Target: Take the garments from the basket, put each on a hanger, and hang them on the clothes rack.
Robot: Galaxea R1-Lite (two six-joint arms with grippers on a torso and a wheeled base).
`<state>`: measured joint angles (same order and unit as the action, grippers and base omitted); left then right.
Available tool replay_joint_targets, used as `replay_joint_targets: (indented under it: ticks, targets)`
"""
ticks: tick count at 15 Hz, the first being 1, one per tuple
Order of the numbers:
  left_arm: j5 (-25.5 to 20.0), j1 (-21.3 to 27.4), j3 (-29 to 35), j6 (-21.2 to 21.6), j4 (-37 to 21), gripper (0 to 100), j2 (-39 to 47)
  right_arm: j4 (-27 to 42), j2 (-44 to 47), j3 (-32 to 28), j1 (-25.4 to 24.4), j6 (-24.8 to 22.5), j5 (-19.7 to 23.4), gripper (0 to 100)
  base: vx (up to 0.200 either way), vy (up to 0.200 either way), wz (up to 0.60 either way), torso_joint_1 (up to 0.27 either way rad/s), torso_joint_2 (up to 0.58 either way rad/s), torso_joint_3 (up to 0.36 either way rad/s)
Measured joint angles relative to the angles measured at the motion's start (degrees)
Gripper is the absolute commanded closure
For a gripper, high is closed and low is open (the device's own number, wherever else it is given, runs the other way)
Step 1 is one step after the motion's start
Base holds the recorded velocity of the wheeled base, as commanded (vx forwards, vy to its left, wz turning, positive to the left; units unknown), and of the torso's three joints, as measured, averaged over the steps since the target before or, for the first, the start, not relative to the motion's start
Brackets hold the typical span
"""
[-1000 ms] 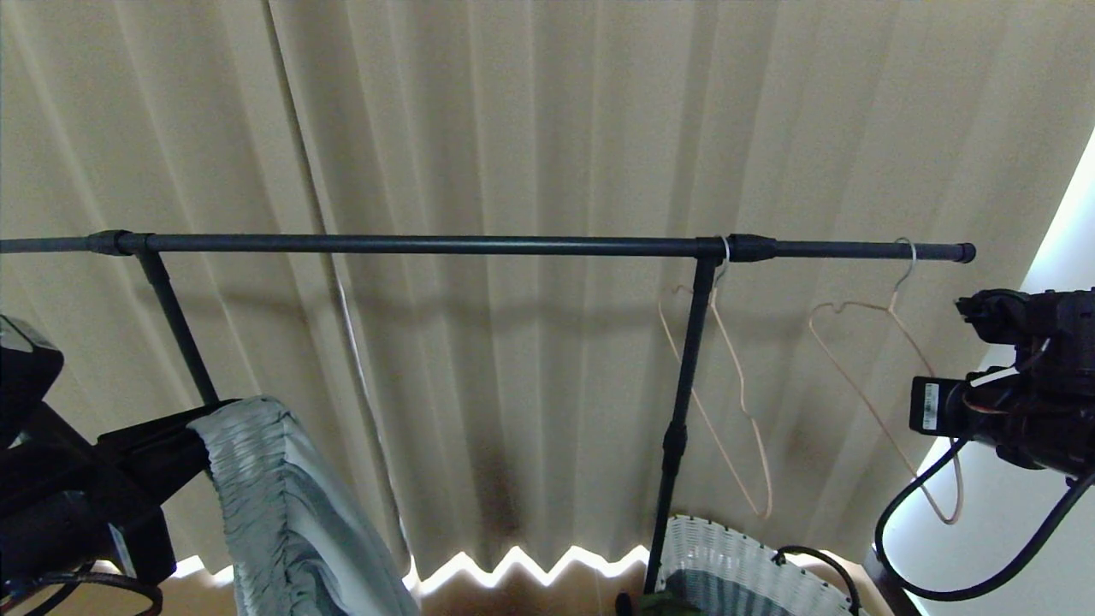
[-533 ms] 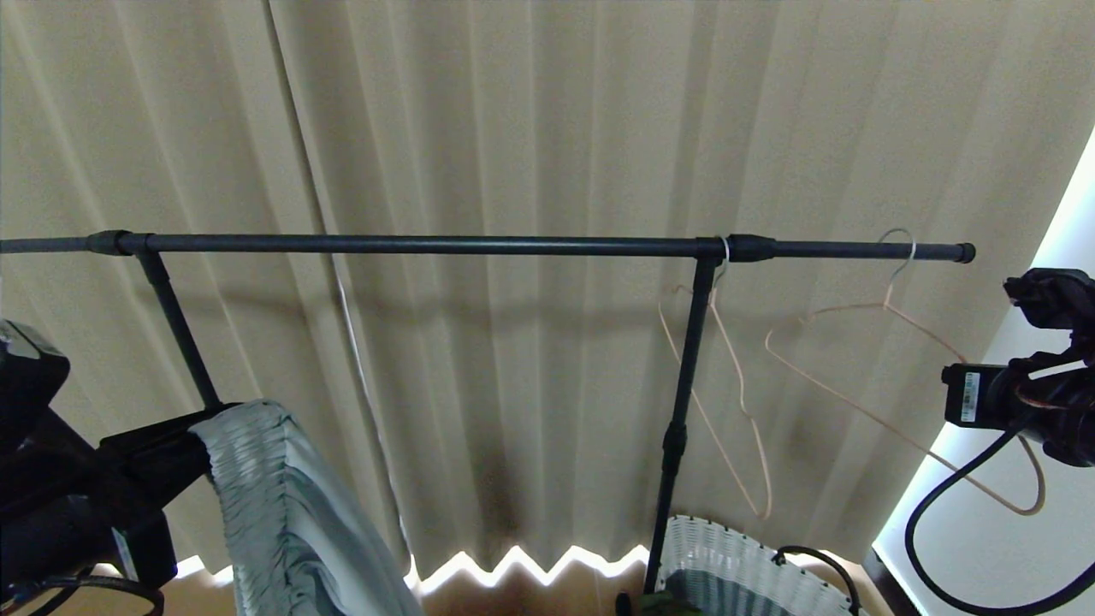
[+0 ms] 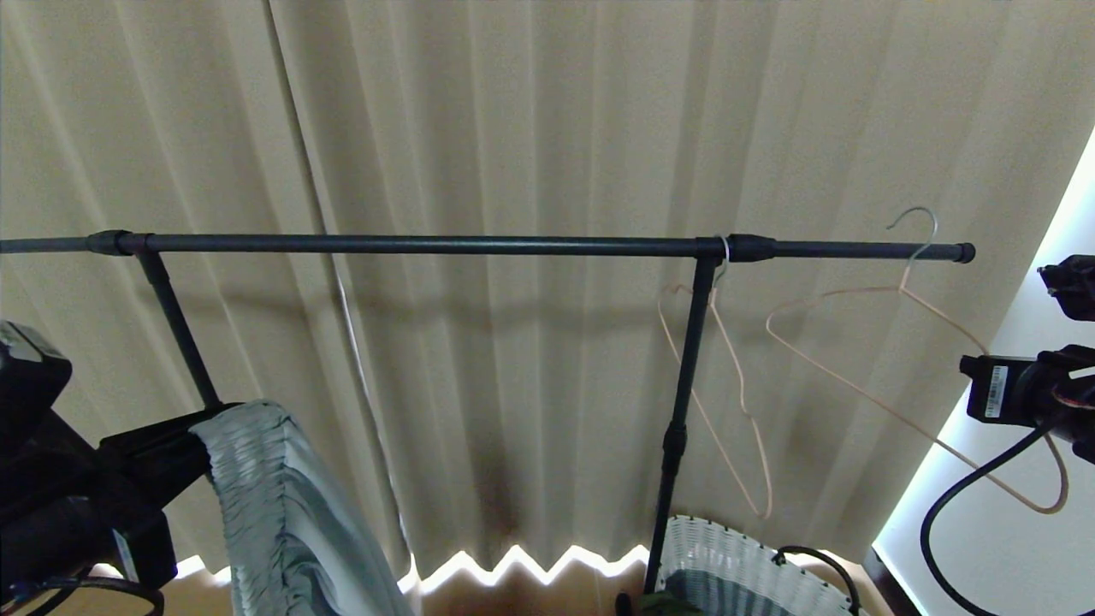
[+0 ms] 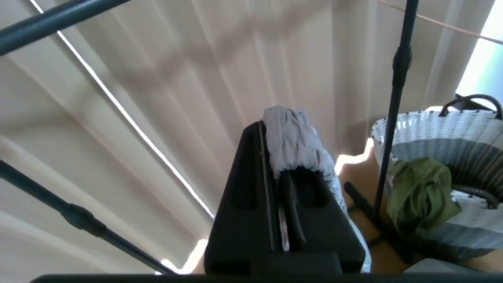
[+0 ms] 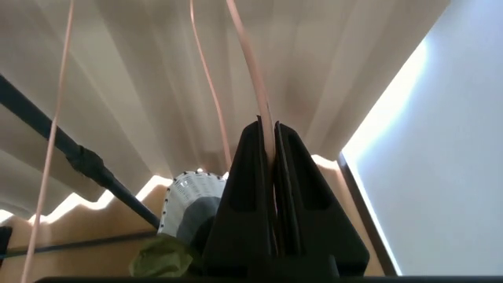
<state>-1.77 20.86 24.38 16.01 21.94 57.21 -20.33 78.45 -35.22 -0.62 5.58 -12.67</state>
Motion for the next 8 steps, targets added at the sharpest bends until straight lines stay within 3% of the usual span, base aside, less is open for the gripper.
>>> replay_joint_targets:
  ticks: [8]
  targets:
    - [0.0, -0.02, -0.18, 0.93, 0.0, 100, 0.2, 0.06, -7.83, 5.51, -0.43, -3.24, 1.74, 100, -0.2, 0.0, 0.0, 0.002, 0.0, 0.004]
